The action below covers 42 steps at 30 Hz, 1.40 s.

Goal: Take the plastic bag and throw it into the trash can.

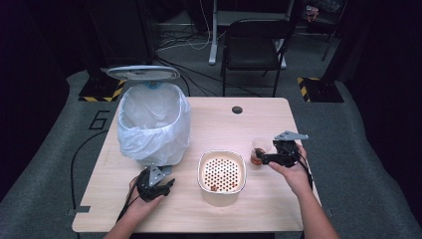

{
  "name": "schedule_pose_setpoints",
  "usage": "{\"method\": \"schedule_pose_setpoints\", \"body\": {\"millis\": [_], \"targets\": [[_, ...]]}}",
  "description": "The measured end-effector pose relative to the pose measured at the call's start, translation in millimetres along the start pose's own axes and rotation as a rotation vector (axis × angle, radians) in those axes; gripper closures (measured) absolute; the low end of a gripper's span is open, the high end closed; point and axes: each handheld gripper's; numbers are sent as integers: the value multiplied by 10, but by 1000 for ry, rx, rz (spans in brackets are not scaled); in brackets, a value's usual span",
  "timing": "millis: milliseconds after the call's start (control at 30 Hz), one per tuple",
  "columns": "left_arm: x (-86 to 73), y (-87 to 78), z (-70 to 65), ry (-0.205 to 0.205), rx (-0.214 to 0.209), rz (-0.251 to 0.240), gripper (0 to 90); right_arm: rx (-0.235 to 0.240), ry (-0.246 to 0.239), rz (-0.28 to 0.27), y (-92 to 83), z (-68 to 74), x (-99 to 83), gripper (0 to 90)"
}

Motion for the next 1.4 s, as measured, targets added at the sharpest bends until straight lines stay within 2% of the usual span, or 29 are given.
{"method": "schedule_pose_setpoints", "body": {"millis": [133,567,833,1167,1400], "targets": [[0,0,0,0,0,0,366,0,9,-4,70,-31,-13,142],[0,-1,1,0,2,0,366,-18,12,32,288,-86,-47,143],[0,0,0,0,0,0,366,-27,5,55,350,-101,-64,151],[0,0,0,0,0,0,367,-30,23,32,384,-120,-135,185],[0,0,0,0,0,-1,366,-34,23,46,418,-128,-170,203]]}}
Point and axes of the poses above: each handheld gripper's, and its own axes: y roughly forward along the jaws, x roughly out of its top, z roughly to its left, and after that the axes turned 12 degrees about x, right-handed
